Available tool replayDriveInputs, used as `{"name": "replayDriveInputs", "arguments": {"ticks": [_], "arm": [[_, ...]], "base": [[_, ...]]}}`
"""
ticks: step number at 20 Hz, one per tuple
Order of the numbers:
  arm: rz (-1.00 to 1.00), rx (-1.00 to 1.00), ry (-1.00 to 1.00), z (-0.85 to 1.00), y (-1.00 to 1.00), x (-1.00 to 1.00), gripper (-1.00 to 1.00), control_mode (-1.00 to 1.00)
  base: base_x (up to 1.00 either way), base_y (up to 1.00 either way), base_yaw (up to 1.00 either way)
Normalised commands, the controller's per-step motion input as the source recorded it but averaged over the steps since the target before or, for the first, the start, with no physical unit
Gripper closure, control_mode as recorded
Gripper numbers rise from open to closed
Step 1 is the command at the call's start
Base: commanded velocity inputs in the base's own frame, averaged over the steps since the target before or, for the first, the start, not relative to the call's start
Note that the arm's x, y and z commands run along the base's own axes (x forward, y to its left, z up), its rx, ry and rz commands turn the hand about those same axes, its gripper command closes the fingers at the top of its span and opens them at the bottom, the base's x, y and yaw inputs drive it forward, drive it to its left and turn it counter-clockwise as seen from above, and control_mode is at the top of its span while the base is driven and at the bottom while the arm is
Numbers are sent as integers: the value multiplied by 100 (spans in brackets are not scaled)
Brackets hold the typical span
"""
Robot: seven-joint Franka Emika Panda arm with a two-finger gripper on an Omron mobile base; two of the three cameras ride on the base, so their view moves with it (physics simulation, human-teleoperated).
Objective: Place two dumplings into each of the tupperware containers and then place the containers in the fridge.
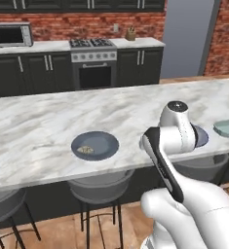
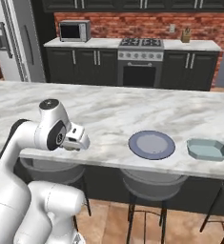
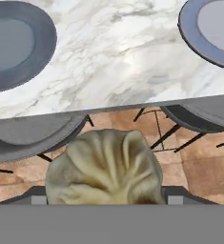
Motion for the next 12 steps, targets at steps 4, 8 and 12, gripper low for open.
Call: {"name": "replayDriveInputs", "arguments": {"ticks": [4, 8, 12], "arm": [[0, 0, 0, 0, 0, 0, 100, 100], [0, 0, 0, 0, 0, 0, 100, 100], [0, 0, 0, 0, 0, 0, 100, 100]], "base": [[59, -100, 0], [26, -100, 0], [-6, -77, 0]]}}
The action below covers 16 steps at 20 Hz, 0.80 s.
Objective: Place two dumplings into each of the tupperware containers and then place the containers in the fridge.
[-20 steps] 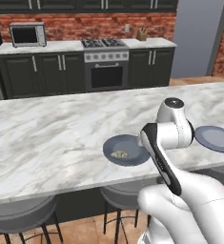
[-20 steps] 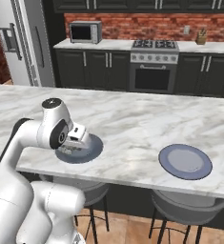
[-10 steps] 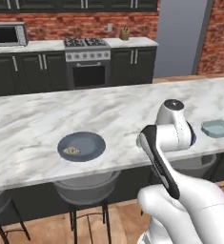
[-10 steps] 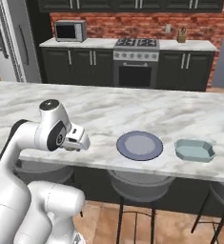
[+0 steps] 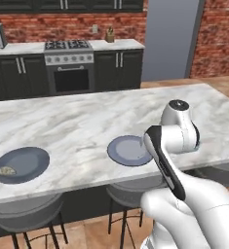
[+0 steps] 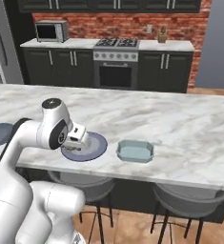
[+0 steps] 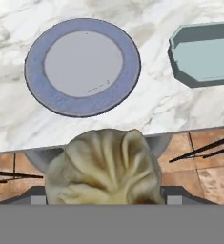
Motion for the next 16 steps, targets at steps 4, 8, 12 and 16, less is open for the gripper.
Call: {"name": "replayDriveInputs", "arguments": {"ticks": [4, 8, 12, 16], "arm": [[0, 0, 0, 0, 0, 0, 100, 100], [0, 0, 0, 0, 0, 0, 100, 100], [0, 0, 0, 0, 0, 0, 100, 100], [0, 0, 0, 0, 0, 0, 100, 100]], "base": [[0, -78, 0], [7, -56, 0], [23, -18, 0], [27, -66, 1]]}}
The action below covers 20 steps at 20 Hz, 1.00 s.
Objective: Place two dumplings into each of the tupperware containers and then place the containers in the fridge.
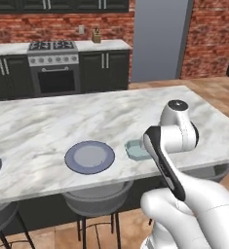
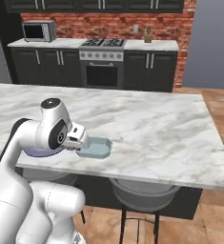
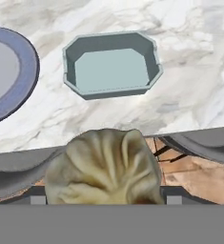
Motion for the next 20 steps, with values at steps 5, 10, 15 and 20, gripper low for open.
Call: {"name": "replayDriveInputs", "arguments": {"ticks": [5, 10, 15, 20], "arm": [[0, 0, 0, 0, 0, 0, 100, 100], [0, 0, 0, 0, 0, 0, 100, 100], [0, 1, 1, -7, -2, 58, 100, -100], [5, 2, 14, -56, -6, 99, 100, -100]], "base": [[38, -27, 0], [61, 0, 0], [28, 0, 0], [0, 0, 0]]}}
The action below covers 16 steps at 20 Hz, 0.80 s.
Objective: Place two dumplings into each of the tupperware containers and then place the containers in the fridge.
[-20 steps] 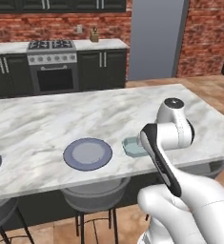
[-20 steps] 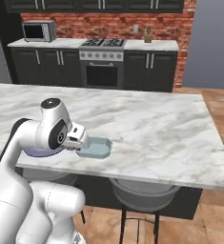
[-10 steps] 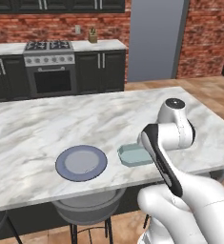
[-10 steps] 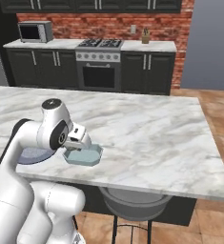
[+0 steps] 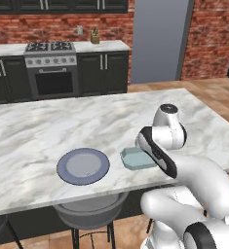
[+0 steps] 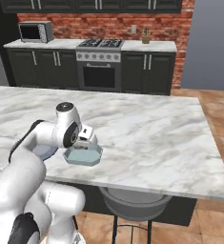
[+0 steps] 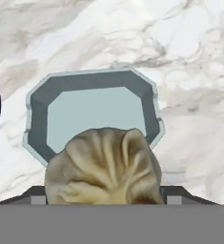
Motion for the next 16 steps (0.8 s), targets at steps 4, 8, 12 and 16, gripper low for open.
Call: {"name": "replayDriveInputs", "arguments": {"ticks": [4, 8, 12, 16], "arm": [[9, 1, 25, -89, -13, 84, 100, -100], [8, 0, 20, -55, -12, 36, 100, -100], [0, 0, 5, -16, 0, 11, 100, -100], [1, 0, 0, -34, 0, 13, 100, -100]], "base": [[0, 0, 0], [0, 0, 0], [0, 0, 0], [0, 0, 0]]}}
